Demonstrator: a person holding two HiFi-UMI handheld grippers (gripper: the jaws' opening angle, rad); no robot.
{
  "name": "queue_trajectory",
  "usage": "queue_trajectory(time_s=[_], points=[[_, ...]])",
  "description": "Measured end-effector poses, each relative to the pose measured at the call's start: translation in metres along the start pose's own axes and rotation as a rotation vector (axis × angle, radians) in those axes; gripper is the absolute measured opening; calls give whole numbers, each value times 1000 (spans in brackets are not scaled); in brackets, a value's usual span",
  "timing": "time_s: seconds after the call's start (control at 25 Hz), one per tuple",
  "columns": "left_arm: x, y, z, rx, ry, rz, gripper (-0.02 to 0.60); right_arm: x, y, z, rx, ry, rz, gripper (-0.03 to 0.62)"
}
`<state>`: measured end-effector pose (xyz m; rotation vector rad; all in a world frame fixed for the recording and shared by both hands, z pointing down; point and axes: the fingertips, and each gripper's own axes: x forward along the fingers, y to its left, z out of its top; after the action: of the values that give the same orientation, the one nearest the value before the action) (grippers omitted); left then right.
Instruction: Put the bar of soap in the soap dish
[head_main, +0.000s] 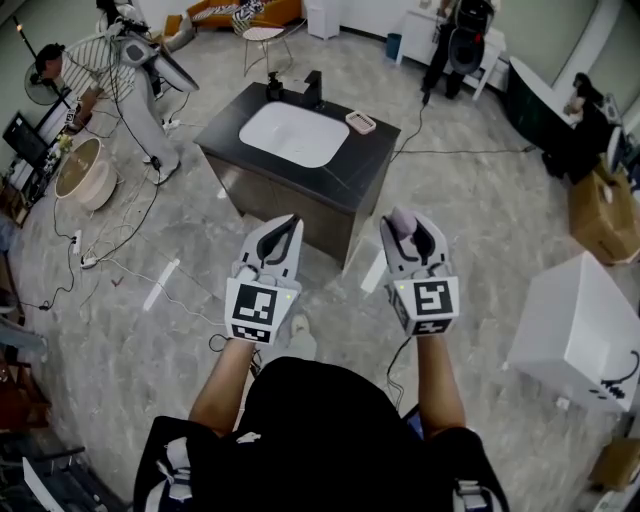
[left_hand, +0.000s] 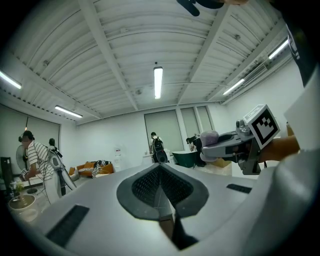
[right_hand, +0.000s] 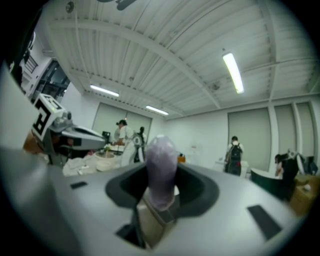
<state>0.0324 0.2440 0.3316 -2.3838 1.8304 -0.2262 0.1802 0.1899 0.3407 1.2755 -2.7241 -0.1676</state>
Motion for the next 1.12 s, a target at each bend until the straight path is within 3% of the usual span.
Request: queue_trajectory(time_s=[0.56,1.12], points=[[80,112,0,47,-29,-13,18,139,-4,20,2,5,-18,173],[120,185,-43,-41,-18,-37,18,220,11,16,-24,16,-36,175]])
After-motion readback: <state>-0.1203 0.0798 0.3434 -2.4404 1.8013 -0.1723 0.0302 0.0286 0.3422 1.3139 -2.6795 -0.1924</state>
